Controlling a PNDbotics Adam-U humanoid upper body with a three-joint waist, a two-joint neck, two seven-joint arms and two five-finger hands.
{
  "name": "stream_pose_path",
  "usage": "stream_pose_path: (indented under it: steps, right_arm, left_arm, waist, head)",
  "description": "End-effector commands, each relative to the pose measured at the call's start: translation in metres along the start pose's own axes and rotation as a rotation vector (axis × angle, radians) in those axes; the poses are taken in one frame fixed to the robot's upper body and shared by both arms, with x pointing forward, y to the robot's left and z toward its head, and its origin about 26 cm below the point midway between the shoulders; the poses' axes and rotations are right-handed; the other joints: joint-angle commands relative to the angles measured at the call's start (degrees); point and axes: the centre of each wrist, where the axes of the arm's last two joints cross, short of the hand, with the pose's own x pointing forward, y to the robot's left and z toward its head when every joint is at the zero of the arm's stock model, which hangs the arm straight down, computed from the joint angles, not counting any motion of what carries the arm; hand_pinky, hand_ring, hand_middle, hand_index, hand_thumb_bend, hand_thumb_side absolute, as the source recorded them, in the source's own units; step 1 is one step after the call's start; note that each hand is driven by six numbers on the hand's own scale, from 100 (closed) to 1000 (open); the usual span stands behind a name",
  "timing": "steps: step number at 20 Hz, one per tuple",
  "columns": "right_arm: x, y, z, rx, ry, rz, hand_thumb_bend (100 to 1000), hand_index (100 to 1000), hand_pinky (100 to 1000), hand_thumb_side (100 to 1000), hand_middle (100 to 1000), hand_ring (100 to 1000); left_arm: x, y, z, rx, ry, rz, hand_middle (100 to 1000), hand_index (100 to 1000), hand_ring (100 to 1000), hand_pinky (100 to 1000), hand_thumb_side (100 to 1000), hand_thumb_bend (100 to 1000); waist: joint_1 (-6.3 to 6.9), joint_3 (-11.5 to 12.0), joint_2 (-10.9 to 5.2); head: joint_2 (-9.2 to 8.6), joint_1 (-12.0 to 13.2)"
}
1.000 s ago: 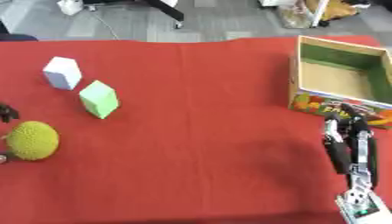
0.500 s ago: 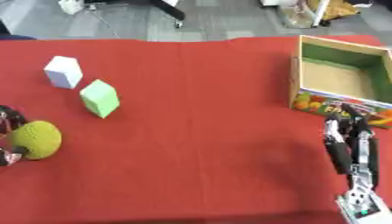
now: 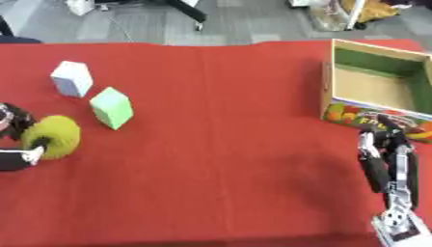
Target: Pick up the objects with one hand, pass them to the other hand, and then place them into the box on the other side of the table.
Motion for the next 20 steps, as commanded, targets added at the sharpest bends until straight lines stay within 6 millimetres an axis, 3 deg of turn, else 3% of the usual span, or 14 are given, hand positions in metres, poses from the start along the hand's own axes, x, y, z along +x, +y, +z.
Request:
stream_pose_path:
  steps: [1,5,9,11,14,20]
  right_arm:
    - [0.005,-0.003,-0.005,0.000,-0.028,0.000,100,862,398,724,488,485]
    - [0.011,-0.002,-0.008,0.012,-0.051,-0.009,100,861,399,716,487,485]
    - [0.031,0.004,-0.015,0.080,-0.139,-0.027,100,862,397,685,472,483]
    - [0.047,0.006,-0.020,0.142,-0.214,-0.018,100,863,398,663,469,483]
    - [0.079,0.009,-0.028,0.278,-0.373,0.010,100,875,391,545,457,476]
    - [0.134,0.017,-0.036,0.474,-0.612,0.095,100,885,363,413,426,453]
  left_arm:
    - [0.020,0.022,0.006,0.138,-0.086,0.118,398,499,455,673,288,100]
    - [0.045,0.030,0.010,0.216,-0.203,0.363,385,482,443,673,323,100]
    - [0.068,0.032,0.007,0.240,-0.318,0.595,386,482,444,678,347,100]
    - [0.079,0.034,0.005,0.230,-0.378,0.644,391,486,448,682,349,100]
    - [0.095,0.033,0.002,0.190,-0.471,0.697,393,488,450,685,356,100]
    - [0.121,0.027,-0.005,0.088,-0.588,0.811,393,487,449,689,370,100]
  waist:
    - [0.03,0.2,-1.30]
    - [-0.07,0.3,-1.37]
    - [-0.32,0.4,-1.57]
    - [-0.44,0.4,-1.65]
    - [-0.56,0.4,-1.76]
    - [-0.66,0.6,-1.98]
  head:
    - [0.06,-0.2]
    - [0.06,-0.2]
    - [0.06,-0.5]
    - [0.06,-0.6]
    - [0.06,-0.7]
    - [0.06,-1.0]
